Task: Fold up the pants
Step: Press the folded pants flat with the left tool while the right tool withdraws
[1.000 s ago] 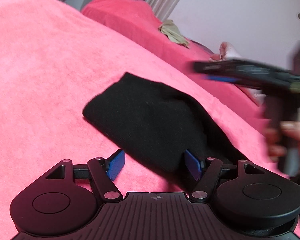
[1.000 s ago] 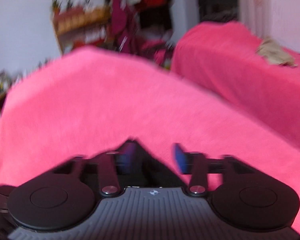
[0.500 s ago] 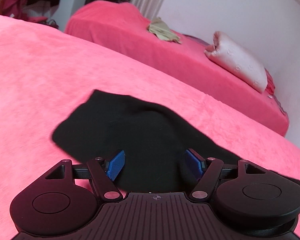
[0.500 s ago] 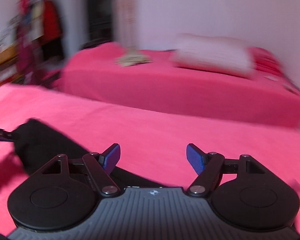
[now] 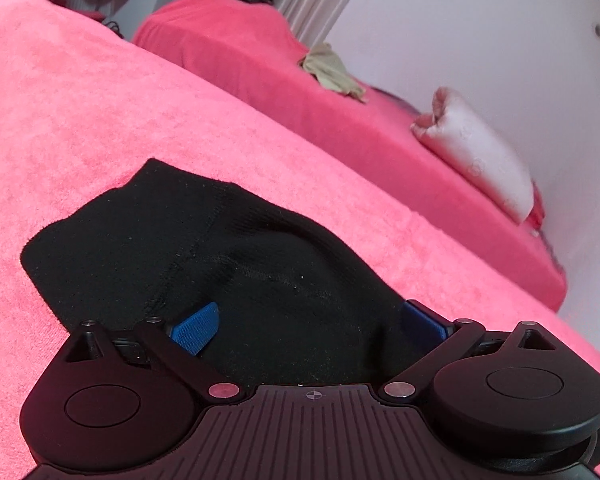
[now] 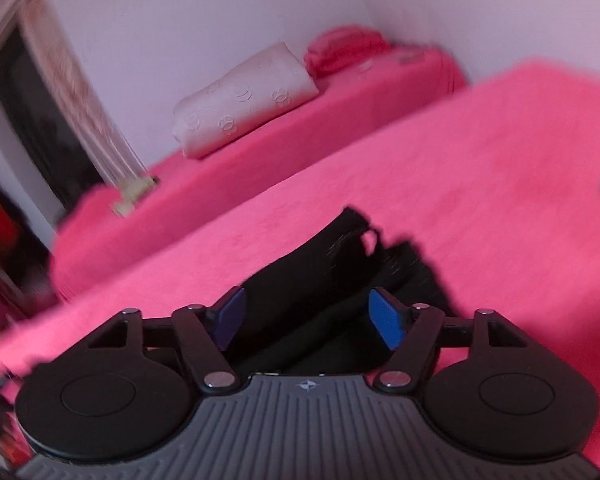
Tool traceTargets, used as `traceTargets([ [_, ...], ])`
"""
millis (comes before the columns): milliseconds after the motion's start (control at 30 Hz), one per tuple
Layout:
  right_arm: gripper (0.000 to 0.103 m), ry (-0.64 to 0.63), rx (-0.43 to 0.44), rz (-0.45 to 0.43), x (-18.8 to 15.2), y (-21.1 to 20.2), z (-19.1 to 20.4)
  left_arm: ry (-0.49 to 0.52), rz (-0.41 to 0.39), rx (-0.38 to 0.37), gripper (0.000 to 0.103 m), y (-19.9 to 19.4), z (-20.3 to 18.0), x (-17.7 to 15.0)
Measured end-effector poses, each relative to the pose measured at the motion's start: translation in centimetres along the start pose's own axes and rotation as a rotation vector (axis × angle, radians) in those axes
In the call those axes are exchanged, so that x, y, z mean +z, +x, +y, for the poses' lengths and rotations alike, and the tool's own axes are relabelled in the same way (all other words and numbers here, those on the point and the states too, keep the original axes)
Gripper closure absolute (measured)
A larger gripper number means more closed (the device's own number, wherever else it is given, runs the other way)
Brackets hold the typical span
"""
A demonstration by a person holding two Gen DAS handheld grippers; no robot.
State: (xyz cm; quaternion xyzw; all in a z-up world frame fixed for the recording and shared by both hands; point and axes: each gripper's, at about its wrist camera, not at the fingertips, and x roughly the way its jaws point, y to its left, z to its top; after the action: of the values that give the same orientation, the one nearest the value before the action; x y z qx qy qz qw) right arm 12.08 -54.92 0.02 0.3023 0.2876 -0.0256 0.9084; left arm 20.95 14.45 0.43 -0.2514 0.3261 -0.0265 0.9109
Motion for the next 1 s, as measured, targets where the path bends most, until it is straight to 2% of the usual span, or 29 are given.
traceTargets([
  [33,0.044,0.037,-0.023,0.022,-0.1,0.9,-0.1,-0.004,-0.007,-0.008,0.000,-0.2,0.2,-0.2],
  [100,0.052,0.099,-0.055,0.062,-0.9,2.6,-0.8,-0.007,-0.016,-0.019,0.000,-0.3,0.4,-0.3],
  [300,0.053,0.266,-0.031,-0.010,-0.7,5.0,-1.7,0.044,-0.029,-0.003,0.000,-0.3,-0.1,-0.8],
  [367,0.069,0.308,-0.050,-0.021,-0.7,5.4,-2.0,0.057,-0.028,0.002,0.000,-0.3,-0.4,-0.8],
  [400,0.087,0.321,-0.057,-0.017,-0.7,5.5,-2.1,0.059,-0.029,0.001,0.000,-0.2,-0.4,-0.9],
  [433,0.095,0.334,-0.041,-0.014,-0.8,5.3,-2.3,0.058,-0.029,-0.001,0.000,-0.2,-0.4,-0.9],
  [500,0.095,0.345,-0.009,-0.058,-0.8,3.9,-2.3,0.051,-0.029,-0.008,0.000,-0.3,-0.2,-0.8],
  [633,0.096,0.268,0.097,-0.271,-0.7,-2.4,-1.1,0.043,-0.031,-0.015,0.000,-0.3,0.0,-0.7],
  [667,0.097,0.219,0.057,-0.320,-1.0,-3.5,-1.0,0.046,-0.030,-0.013,0.000,-0.2,-0.1,-0.7],
  [700,0.097,0.181,-0.032,-0.302,-1.2,-3.9,-1.6,0.050,-0.030,-0.011,0.000,-0.2,-0.1,-0.7],
  [733,0.097,0.178,-0.113,-0.215,-1.2,-2.8,-2.5,0.053,-0.030,-0.009,0.000,-0.2,-0.1,-0.7],
  [767,0.097,0.221,-0.186,-0.114,-1.5,-1.6,-4.0,0.056,-0.029,-0.008,0.000,-0.1,-0.1,-0.7],
  [800,0.096,0.274,-0.248,-0.051,-2.0,-0.9,-5.3,0.056,-0.029,-0.008,0.000,-0.1,-0.1,-0.7],
  [867,0.095,0.330,-0.227,-0.123,-2.8,-1.8,-6.6,0.054,-0.029,-0.012,0.000,-0.2,0.0,-0.7],
  [900,0.086,0.318,-0.258,-0.168,-3.0,-2.5,-6.3,0.051,-0.030,-0.015,0.000,-0.2,0.0,-0.7],
  [967,0.084,0.196,-0.361,-0.228,-2.9,-3.0,-4.1,0.045,-0.030,-0.019,0.000,-0.2,0.1,-0.6],
  [1000,0.084,0.111,-0.369,-0.238,-2.9,-3.1,-2.5,0.046,-0.030,-0.019,0.000,-0.2,0.2,-0.6],
])
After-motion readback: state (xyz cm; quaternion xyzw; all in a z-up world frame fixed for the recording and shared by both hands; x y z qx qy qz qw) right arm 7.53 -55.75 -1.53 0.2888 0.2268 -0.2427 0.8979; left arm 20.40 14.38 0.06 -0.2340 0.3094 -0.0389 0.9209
